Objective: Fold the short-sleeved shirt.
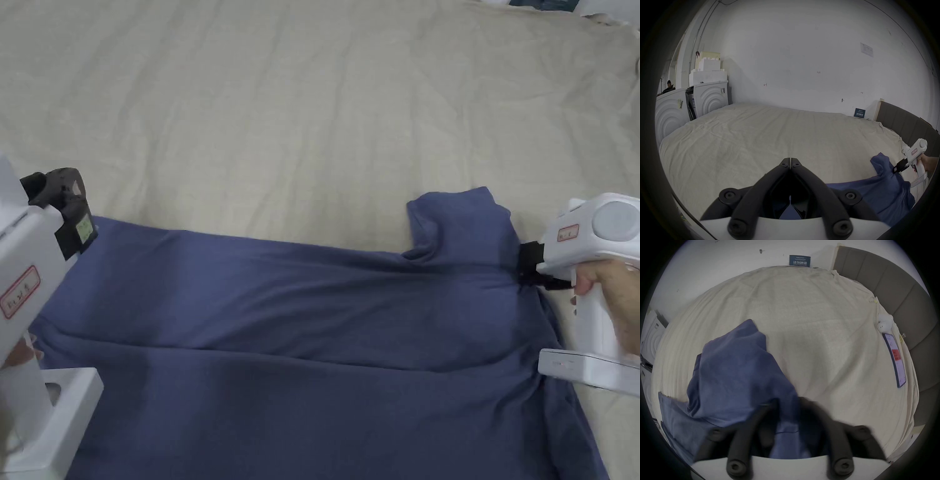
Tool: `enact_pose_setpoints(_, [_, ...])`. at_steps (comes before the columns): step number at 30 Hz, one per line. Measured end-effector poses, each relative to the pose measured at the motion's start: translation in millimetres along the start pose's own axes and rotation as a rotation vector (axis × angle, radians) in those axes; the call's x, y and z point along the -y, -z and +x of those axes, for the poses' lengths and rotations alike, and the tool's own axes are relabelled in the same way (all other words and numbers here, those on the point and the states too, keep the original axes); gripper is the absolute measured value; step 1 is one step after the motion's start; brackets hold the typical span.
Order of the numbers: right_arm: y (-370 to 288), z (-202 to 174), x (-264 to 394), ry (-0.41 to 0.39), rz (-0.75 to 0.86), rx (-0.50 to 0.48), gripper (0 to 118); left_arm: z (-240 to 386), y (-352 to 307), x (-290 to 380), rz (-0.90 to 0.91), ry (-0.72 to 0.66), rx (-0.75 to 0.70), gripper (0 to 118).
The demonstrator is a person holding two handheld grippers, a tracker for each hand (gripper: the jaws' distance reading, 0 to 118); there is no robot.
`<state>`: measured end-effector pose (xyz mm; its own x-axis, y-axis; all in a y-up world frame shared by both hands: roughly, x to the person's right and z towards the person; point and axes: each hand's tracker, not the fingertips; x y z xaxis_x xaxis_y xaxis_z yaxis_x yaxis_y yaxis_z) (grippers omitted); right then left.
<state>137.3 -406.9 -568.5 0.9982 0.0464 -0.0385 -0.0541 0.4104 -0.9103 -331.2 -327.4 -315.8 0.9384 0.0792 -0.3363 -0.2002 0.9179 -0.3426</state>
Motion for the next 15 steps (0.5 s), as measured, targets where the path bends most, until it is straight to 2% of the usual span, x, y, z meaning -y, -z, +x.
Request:
enact_pose_setpoints(2, [-3, 2, -2, 0.017, -0.007, -0.01, 1, -2, 3, -1, -0.025, -0.026, 0.001, 0])
enact_pose_setpoints(3, [-6, 1, -3, 0.007, -0.005, -0.011, 1, -3, 6, -3, -0.045, -0.037, 0.005, 5])
enact_pose_setpoints(5, [-13, 1, -3, -0.014, 0.007, -0.006, 1, -6, 14, -9, -0.109, -0.063, 0.015, 25])
enact_pose_setpoints(7, [-20, 1, -3, -0.024, 0.024, -0.006, 1, -13, 25, -20, -0.167, -0.077, 0.048, 73])
enact_pose_setpoints(9, [-27, 3, -3, -0.03, 0.033, -0.01, 1, -18, 43, -33, -0.251, -0.064, 0.049, 105])
enact_pose_setpoints(10, [-29, 4, -2, -0.024, 0.041, -0.023, 1, -28, 57, -35, -0.285, -0.06, 0.054, 109])
enact_pose_setpoints(12, [-36, 3, -1, 0.004, 0.055, -0.045, 1, -39, 82, -41, -0.39, -0.057, 0.035, 109])
enact_pose_setpoints(15, [-41, 1, -3, -0.015, 0.073, -0.04, 1, -42, 111, -43, -0.497, 0.053, 0.007, 109])
